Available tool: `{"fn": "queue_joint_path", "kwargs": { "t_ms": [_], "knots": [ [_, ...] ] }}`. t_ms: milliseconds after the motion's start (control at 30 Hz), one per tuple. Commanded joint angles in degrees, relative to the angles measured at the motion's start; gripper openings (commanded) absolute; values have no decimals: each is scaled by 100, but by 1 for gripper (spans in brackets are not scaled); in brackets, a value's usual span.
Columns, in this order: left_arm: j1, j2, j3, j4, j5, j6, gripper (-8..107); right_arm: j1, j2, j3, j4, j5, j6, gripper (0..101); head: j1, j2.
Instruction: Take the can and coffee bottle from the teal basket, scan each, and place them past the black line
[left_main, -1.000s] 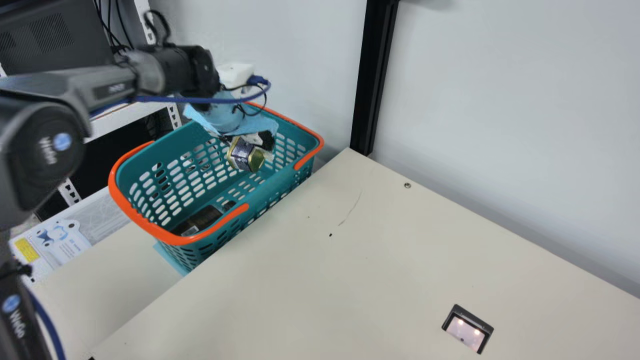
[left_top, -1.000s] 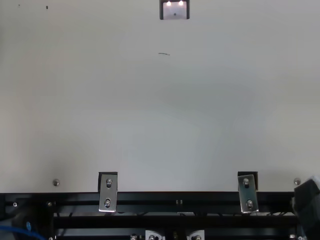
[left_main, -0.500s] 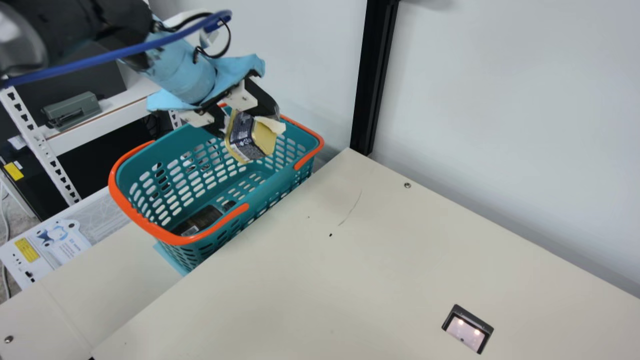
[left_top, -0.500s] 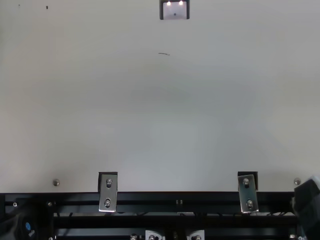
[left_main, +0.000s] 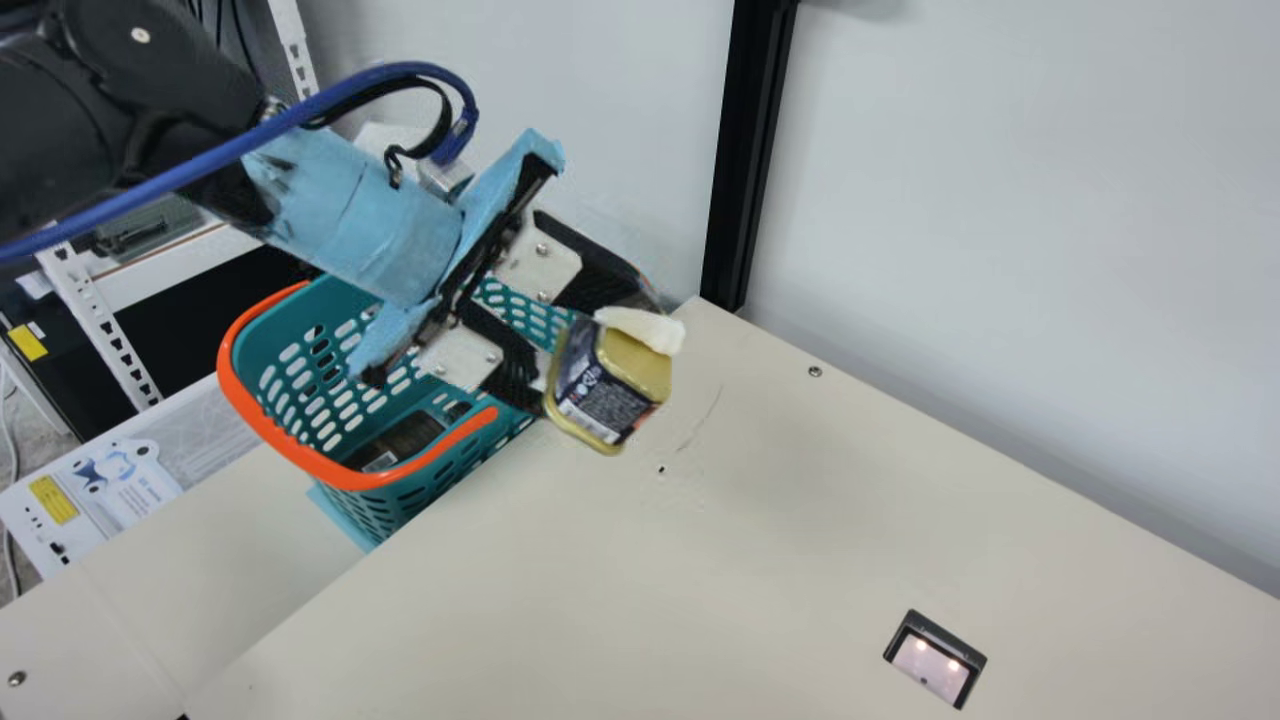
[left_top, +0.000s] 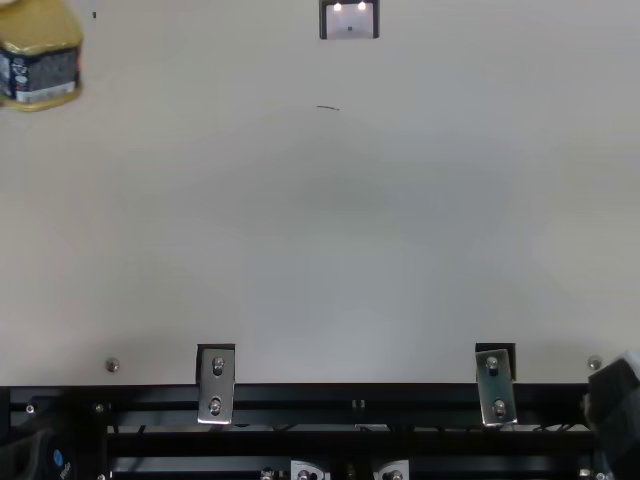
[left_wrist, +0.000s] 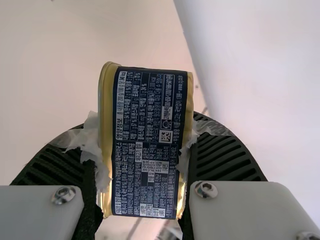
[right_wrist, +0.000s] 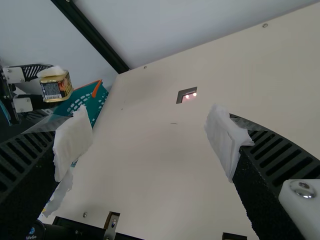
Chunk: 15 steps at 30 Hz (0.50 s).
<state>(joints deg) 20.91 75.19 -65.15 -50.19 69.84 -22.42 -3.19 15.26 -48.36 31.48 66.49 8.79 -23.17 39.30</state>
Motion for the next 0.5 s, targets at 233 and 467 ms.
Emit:
{"fn": "queue_joint_path", "kwargs": {
  "t_ms": [233, 467],
  "knots": [
    [-173, -559, 769, -1541, 6, -840, 10, 0, 0, 0, 0, 0, 0, 101, -168, 86],
    [-180, -1076, 1264, -2220, 6, -1347, 10, 0, 0, 0, 0, 0, 0, 101, -168, 86]
  ]
}}
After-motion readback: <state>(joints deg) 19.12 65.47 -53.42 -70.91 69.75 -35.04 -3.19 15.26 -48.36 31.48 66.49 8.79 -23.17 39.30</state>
